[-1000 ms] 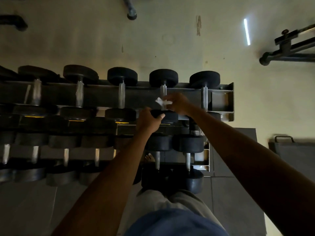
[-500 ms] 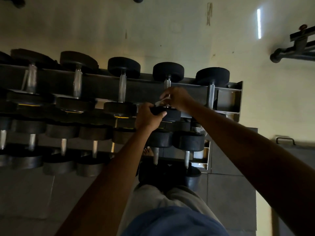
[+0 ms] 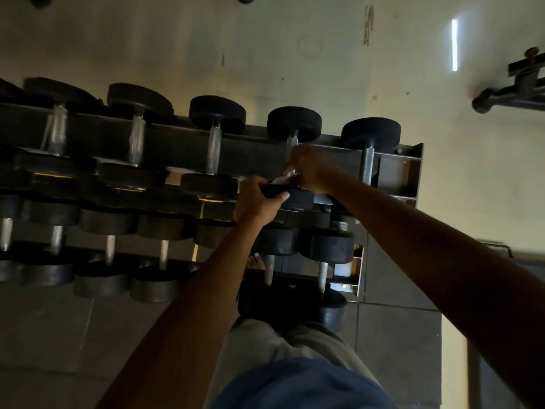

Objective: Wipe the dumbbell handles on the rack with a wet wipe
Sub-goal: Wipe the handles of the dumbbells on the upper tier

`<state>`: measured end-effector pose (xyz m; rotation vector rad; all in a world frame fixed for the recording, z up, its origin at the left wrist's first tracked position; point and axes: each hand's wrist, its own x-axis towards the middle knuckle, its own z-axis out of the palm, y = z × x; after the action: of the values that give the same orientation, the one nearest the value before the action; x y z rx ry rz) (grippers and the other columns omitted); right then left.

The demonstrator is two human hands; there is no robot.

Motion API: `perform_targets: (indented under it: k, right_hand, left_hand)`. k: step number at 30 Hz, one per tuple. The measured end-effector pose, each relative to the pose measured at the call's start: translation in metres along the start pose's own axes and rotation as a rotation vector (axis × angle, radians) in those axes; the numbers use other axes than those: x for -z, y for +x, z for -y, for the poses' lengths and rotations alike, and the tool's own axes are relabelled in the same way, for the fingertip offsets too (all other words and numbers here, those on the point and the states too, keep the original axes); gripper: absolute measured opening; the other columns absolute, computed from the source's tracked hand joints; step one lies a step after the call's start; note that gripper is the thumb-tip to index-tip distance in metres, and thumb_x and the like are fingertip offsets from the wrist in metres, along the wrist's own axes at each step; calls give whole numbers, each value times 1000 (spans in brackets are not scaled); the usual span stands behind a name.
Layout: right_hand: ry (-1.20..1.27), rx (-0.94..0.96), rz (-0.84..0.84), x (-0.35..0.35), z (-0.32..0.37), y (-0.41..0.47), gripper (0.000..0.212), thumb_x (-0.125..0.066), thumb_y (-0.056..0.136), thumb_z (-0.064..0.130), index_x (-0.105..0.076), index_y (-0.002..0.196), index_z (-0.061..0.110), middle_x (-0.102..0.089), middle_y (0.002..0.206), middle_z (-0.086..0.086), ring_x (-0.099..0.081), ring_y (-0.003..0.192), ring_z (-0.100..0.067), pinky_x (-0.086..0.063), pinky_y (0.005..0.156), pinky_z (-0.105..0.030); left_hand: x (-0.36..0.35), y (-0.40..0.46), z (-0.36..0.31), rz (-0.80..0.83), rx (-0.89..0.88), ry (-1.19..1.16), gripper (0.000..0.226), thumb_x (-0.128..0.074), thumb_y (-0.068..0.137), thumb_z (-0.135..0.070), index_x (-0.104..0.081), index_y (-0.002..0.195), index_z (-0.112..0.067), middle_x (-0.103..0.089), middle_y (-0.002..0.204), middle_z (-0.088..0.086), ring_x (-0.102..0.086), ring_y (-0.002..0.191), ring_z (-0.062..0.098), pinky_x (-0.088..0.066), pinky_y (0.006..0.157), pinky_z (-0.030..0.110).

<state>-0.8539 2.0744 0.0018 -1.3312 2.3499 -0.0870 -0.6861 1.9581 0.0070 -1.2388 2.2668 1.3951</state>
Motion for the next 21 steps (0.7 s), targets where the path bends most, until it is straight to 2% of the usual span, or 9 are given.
perform_targets:
  k: [2, 4, 7, 11, 14, 17, 19, 21]
  right_hand:
    - [-225, 61, 34, 6, 6, 10, 42, -72, 88, 47, -67, 127, 32, -44, 148, -10, -38, 138, -31, -40, 110, -49]
    - [-379, 102, 110, 12, 14, 20, 44, -71, 88, 50, -67, 128, 31, -41, 150, -11, -31, 141, -35, -33, 113, -52]
    - [-452, 107, 189, 17, 26, 34, 45, -64, 93, 51, -65, 130, 25, -47, 145, -9, -36, 136, -33, -33, 113, -50]
    - [-413, 126, 185, 19, 31, 36, 39, -66, 92, 46, -67, 125, 25, -53, 139, -7, -42, 131, -31, -35, 111, -49]
    - [-243, 111, 82, 18, 20, 19, 31, -67, 94, 43, -68, 120, 27, -57, 136, -4, -46, 132, -28, -36, 109, -49]
    - [63, 5, -14, 10, 3, -5, 19, -72, 93, 39, -70, 111, 34, -65, 122, 6, -58, 119, -18, -42, 102, -39]
    - [255, -124, 19, 3, -4, -17, 20, -73, 92, 36, -66, 111, 39, -65, 116, 10, -61, 108, -13, -49, 96, -35]
    - [413, -226, 72, -3, -7, -22, 25, -72, 94, 30, -64, 116, 37, -65, 116, 9, -62, 103, -11, -54, 93, -36]
  left_hand:
    - [0, 1, 1, 1, 3, 0, 61, -90, 81, -48, -60, 127, -24, -62, 125, 0, -65, 108, 20, -58, 89, 41]
    - [1, 2, 0, -1, 11, -10, 62, -92, 80, -47, -60, 127, -23, -63, 123, 0, -65, 108, 20, -58, 90, 41]
    - [2, 5, 1, 7, 29, -40, 61, -94, 77, -44, -61, 124, -23, -64, 118, -2, -66, 108, 21, -58, 92, 42]
    - [5, 3, -1, 31, 24, -43, 61, -93, 80, -43, -60, 127, -22, -58, 114, -5, -61, 106, 18, -53, 88, 36]
    - [5, 2, -2, 41, 30, -45, 62, -93, 80, -43, -59, 129, -22, -57, 116, -5, -60, 107, 18, -53, 88, 36]
    - [5, 5, -3, 20, 23, -20, 54, -94, 77, -45, -63, 117, -25, -67, 116, -1, -66, 106, 21, -58, 91, 39]
    - [5, 5, -3, 15, 21, 3, 55, -94, 76, -47, -63, 115, -25, -70, 117, 1, -68, 105, 21, -60, 91, 42]
    - [6, 4, -5, 15, 19, 27, 60, -94, 75, -50, -63, 120, -24, -68, 120, 1, -68, 105, 21, -61, 89, 43]
